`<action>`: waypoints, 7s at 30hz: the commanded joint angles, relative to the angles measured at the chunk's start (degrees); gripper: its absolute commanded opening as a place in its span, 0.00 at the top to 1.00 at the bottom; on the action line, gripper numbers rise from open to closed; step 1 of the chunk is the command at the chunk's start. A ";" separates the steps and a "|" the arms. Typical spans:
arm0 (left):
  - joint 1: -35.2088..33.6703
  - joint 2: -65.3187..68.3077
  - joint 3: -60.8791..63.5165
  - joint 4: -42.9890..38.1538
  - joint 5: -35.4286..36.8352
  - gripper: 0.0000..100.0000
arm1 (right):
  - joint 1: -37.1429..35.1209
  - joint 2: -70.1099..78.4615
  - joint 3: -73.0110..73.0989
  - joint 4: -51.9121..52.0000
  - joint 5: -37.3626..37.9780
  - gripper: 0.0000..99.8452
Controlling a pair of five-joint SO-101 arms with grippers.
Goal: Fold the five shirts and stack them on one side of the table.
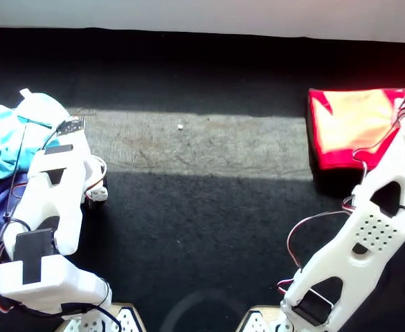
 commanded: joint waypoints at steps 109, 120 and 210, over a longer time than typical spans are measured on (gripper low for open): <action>-14.20 73.19 -131.30 26.02 24.97 0.99 | -26.15 -110.46 155.03 -27.91 -3.25 0.77; -4.09 62.99 -131.30 35.25 24.79 0.99 | -26.15 -110.46 155.03 -28.00 -3.25 0.77; -18.86 -5.49 -12.26 22.68 -33.93 0.81 | -48.48 -58.24 92.79 -9.01 -3.25 0.77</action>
